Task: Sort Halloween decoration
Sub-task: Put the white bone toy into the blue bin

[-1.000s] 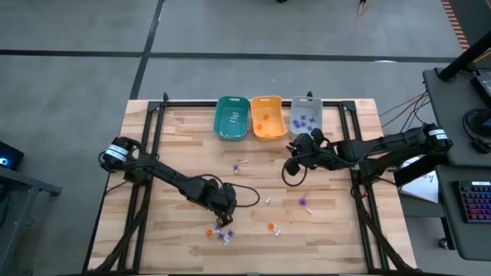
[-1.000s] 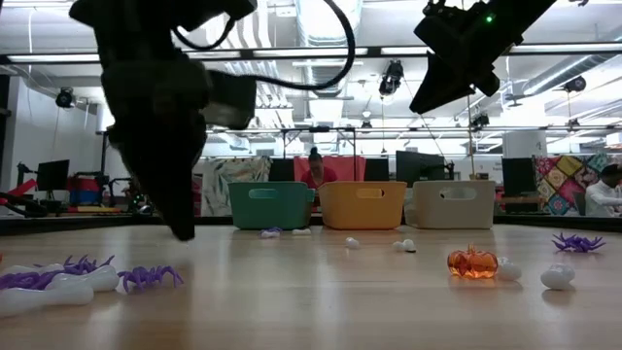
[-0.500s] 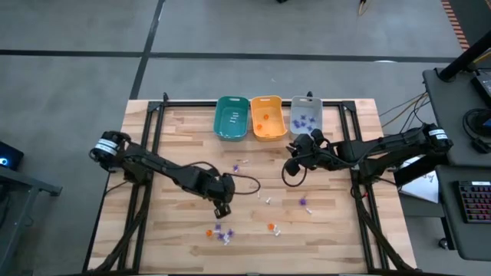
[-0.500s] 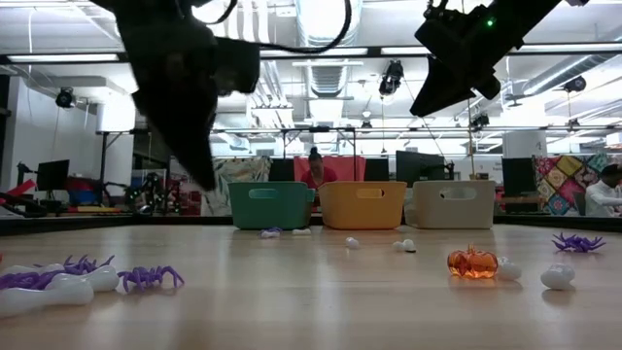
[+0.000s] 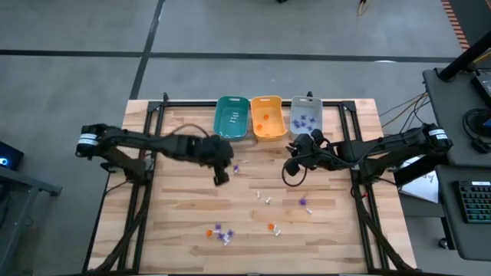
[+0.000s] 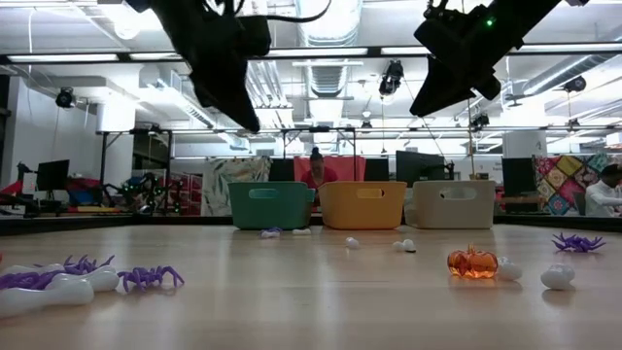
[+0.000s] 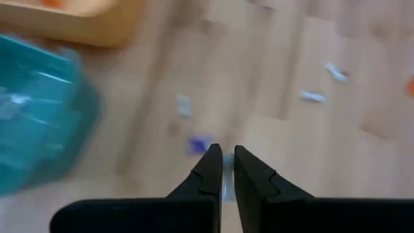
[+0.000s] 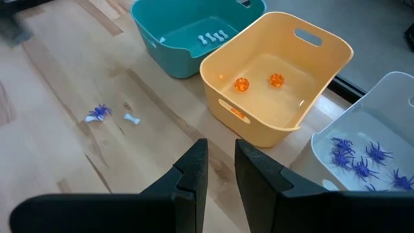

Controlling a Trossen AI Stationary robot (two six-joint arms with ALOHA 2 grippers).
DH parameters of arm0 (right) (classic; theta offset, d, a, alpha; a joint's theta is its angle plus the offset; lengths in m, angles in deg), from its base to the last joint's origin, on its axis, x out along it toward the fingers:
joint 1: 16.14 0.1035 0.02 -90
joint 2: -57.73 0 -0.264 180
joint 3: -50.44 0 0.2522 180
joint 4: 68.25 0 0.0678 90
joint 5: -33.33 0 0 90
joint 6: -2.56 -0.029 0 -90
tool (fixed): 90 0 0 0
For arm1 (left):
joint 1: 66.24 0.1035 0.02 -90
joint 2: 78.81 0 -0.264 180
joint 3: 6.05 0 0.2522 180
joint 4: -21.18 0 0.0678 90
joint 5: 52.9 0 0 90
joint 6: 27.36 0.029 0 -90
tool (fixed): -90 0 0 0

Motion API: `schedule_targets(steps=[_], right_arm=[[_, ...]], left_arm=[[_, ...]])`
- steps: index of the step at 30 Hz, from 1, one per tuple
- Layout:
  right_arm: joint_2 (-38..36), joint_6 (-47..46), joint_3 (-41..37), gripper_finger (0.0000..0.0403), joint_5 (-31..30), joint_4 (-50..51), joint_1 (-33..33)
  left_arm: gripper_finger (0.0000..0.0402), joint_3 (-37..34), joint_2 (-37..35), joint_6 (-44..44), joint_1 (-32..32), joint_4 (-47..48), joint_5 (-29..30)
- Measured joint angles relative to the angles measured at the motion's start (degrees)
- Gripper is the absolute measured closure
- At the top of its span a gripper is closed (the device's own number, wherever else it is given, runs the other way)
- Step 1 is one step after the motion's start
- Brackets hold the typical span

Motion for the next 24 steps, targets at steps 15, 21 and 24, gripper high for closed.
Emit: schedule_targets(steps=[15,21,24], right_arm=[[0.0,-0.7,-1.2,0.0335,-0.52,-0.08,-0.13],[0.0,-0.61,-1.31,0.0335,-0.57,-0.07,-0.13],[0.0,-0.59,-1.4,0.0335,-0.57,-0.04,-0.13]], left_arm=[[0.0401,1.05,3.8,17.91,28.19,-16.03,-2.54],[0.0401,6.9,10.41,21.45,33.85,-14.9,-3.69],[0.0401,12.3,15.13,23.99,35.26,-10.32,-3.71]])
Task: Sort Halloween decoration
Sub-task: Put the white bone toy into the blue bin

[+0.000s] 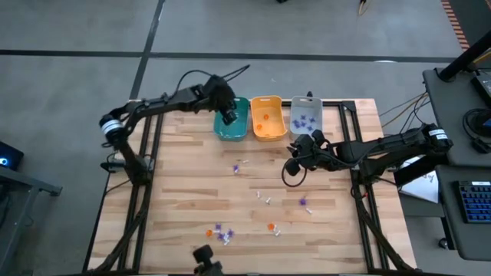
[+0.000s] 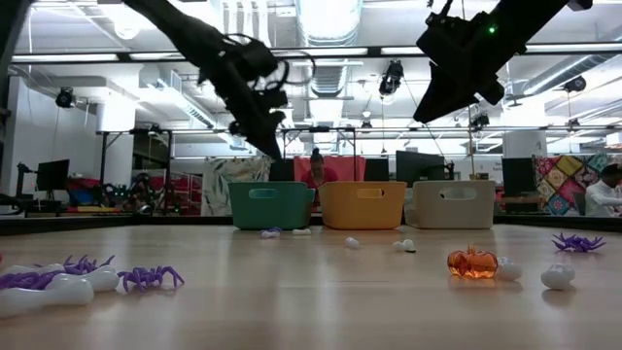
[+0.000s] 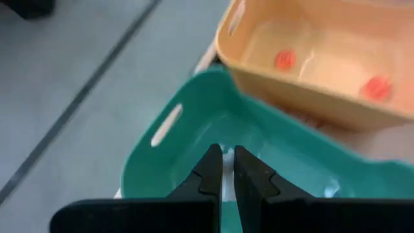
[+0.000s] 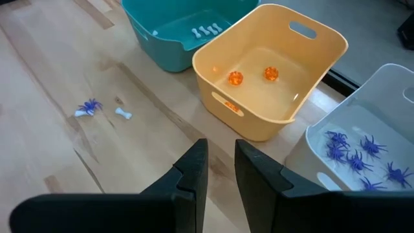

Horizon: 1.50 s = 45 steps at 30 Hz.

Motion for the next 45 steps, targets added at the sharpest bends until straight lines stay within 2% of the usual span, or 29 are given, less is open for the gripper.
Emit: schedule_targets(steps=[5,12,16,19,25,34,45], right_arm=[[0.0,-0.02,-0.01,0.0335,0.0,-0.03,0.0],[0.0,-0.27,-0.66,0.0335,0.06,-0.02,0.0],[0.0,-0.92,-0.79,0.0335,0.09,0.0,0.0],[0.0,-0.96,-0.79,0.0335,0.09,-0.02,0.0],[0.0,-1.07,-0.79,0.0335,0.09,0.02,0.0],[0.0,-1.0,-0.83,0.0335,0.11,0.0,0.0],[0.0,-0.94,-0.83,0.0335,0.11,0.02,0.0]], left_arm=[[0.0401,9.02,7.88,5.03,1.56,10.33,-0.01],[0.0401,18.23,16.22,14.16,2.43,21.57,-0.03],[0.0401,22.23,19.68,24.25,2.47,27.3,-0.07],[0.0401,25.04,22.07,27.99,2.6,30.78,-0.11],[0.0401,29.77,25.19,32.43,3.11,32.1,-5.43],[0.0401,32.92,27.83,30.76,3.12,30.98,-5.93],[0.0401,31.69,28.98,30.49,3.52,30.87,-5.93]])
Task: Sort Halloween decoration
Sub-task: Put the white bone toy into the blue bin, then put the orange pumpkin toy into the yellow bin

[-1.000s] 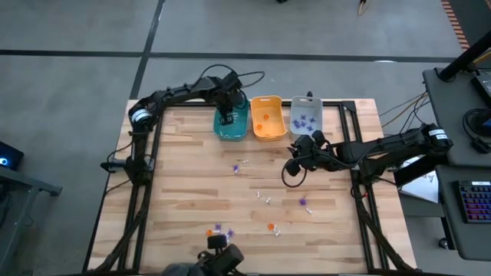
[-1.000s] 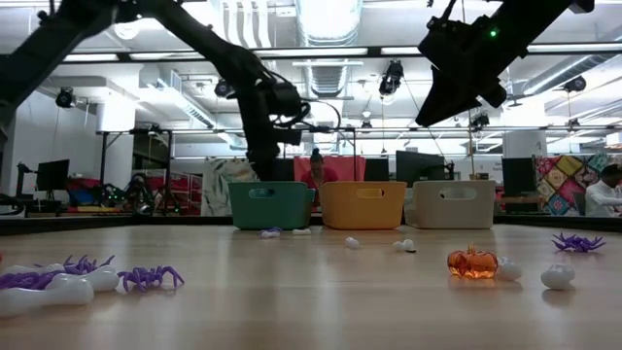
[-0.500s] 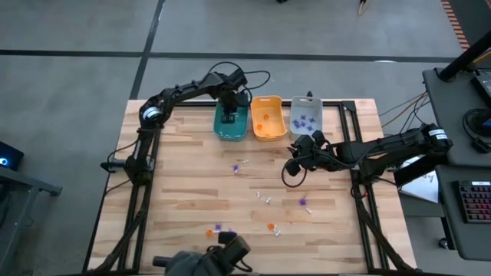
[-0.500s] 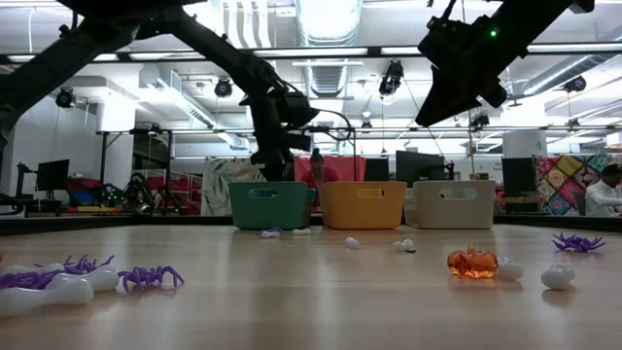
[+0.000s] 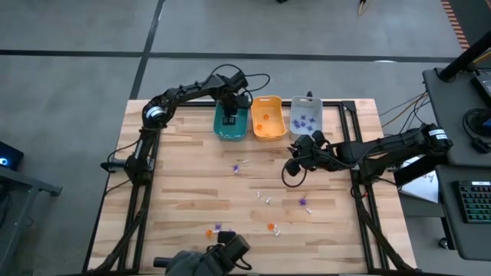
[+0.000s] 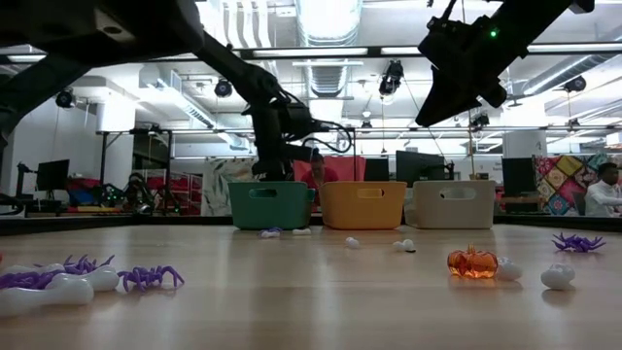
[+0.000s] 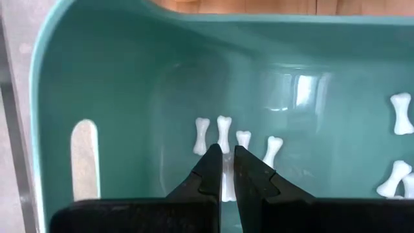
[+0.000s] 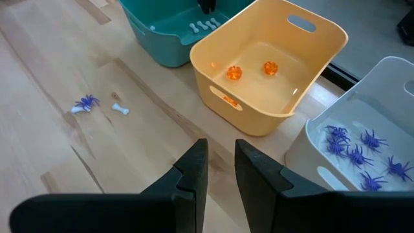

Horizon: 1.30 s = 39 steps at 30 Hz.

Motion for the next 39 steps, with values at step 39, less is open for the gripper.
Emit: schedule_targets(steps=[39], right_arm=[[0.0,-0.72,-0.02,0.0335,0.04,-0.04,0.0]], left_arm=[[0.035,-0.67,-12.74,-17.78,-4.85,2.85,-3.47]])
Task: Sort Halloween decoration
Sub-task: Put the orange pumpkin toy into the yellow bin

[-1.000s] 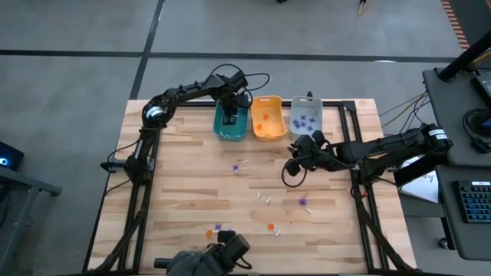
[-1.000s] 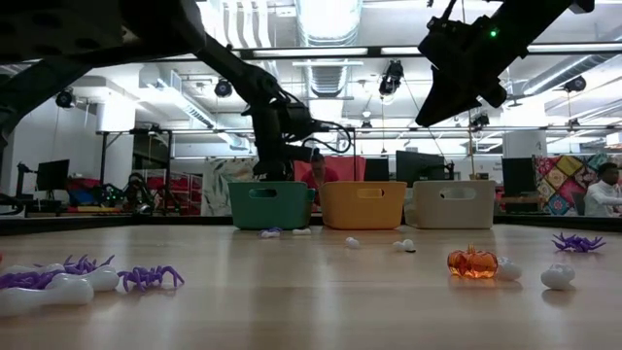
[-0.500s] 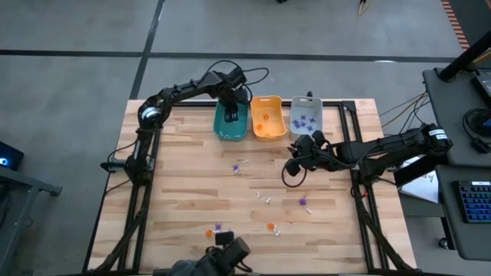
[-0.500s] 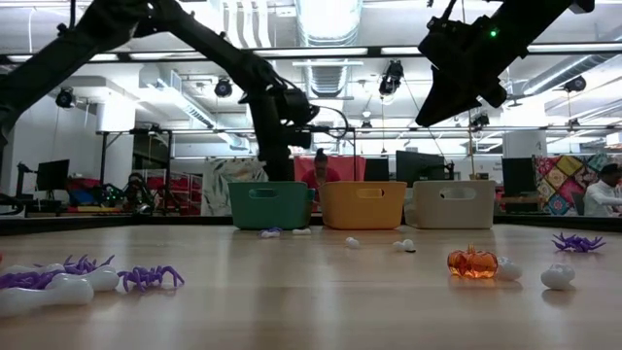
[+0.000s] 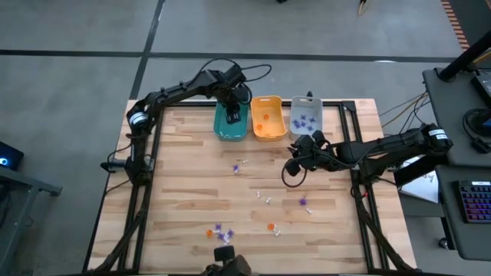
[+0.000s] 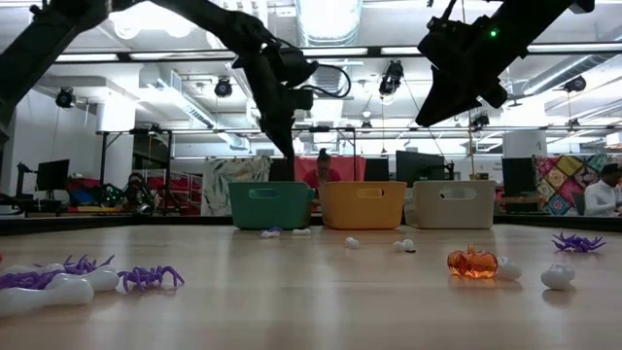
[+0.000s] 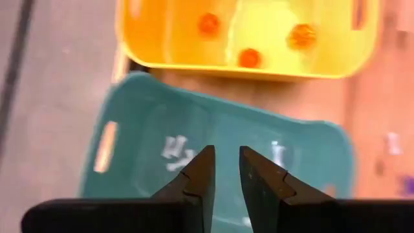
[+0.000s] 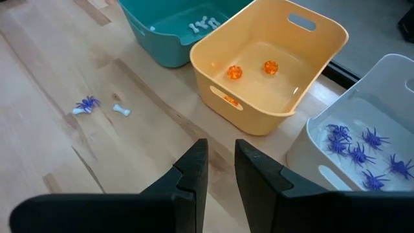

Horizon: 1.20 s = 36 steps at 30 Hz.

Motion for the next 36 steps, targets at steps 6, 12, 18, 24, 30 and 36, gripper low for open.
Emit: schedule_targets(steps=[6,12,18,24,30,36], right_arm=[[0.0,0.0,0.0,0.0335,0.07,0.0,0.01],[0.0,0.02,0.0,0.0335,0.44,0.0,0.0],[0.0,-0.69,0.0,0.0335,0.45,-0.28,0.0],[0.0,-0.68,0.0,0.0335,0.46,-3.5,0.02],[0.0,0.84,0.0,0.0335,0.5,-7.0,0.0],[0.0,2.33,0.0,0.0335,4.52,-11.1,0.02]], left_arm=[[0.0354,-3.45,-4.58,-3.28,-3.11,0.35,-2.57],[0.0354,-16.11,-12.96,-11.03,-7.32,-7.28,-2.57],[0.0354,-33.05,-23.67,-19.26,-13.56,-21.06,-2.41],[0.0355,-46.74,-31.46,-26.53,-20.14,-34.05,-2.09],[0.0355,-55.95,-34.64,-31.78,-26.18,-46.23,-1.1],[0.0355,-60.5,-34.55,-35.5,-32.68,-52.0,2.67]])
